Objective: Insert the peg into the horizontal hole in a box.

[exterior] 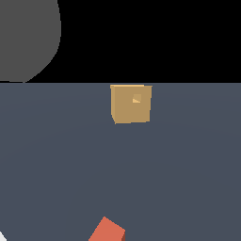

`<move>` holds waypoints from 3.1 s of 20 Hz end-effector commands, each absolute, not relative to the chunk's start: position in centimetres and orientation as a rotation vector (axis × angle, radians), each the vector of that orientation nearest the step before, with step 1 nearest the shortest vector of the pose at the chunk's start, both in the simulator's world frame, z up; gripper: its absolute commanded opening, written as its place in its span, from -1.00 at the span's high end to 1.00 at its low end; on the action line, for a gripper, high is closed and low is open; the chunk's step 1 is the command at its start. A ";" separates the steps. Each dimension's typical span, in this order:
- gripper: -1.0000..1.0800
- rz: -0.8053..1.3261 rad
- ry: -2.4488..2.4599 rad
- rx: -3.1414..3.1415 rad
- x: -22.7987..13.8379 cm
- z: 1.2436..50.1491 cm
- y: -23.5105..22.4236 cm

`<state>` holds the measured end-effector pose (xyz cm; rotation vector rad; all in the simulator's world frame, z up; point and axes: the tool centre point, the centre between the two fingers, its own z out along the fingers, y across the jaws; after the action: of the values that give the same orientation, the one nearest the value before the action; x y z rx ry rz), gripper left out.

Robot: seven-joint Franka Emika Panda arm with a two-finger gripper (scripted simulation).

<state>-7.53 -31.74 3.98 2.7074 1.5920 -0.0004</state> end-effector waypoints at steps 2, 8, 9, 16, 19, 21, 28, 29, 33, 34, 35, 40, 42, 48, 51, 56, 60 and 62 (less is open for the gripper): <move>-0.92 0.000 1.591 2.709 -7.6 2.3 -31.7; 1.00 0.000 1.591 2.709 -7.5 1.6 -31.8; 1.00 0.000 1.591 2.709 -7.5 1.6 -31.8; 1.00 0.000 1.591 2.709 -7.5 1.6 -31.8; 1.00 0.000 1.592 2.708 -7.5 1.6 -31.8; 1.00 0.000 1.600 2.703 -7.2 1.7 -31.4; 1.00 -0.001 1.692 2.646 -4.1 2.8 -27.7; 1.00 -0.001 1.713 2.632 -3.4 3.0 -26.7; 1.00 -0.002 1.821 2.558 -0.2 4.3 -21.9; 1.00 -0.003 1.853 2.535 0.7 4.7 -20.4; 1.00 -0.003 1.886 2.510 1.7 5.1 -18.7; 1.00 -0.003 2.070 2.360 6.1 7.4 -9.0; 1.00 -0.003 2.141 2.295 7.4 8.3 -4.9; 1.00 -0.002 2.302 2.136 9.6 10.4 5.0; 1.00 -0.001 2.353 2.080 10.1 11.1 8.3; 1.00 0.000 2.402 2.024 10.3 11.8 11.5; 1.00 0.000 2.413 2.011 10.4 11.9 12.3; 1.00 0.000 2.413 2.011 10.4 11.9 12.3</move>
<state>10.31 12.29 11.81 2.0117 2.4148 -0.0016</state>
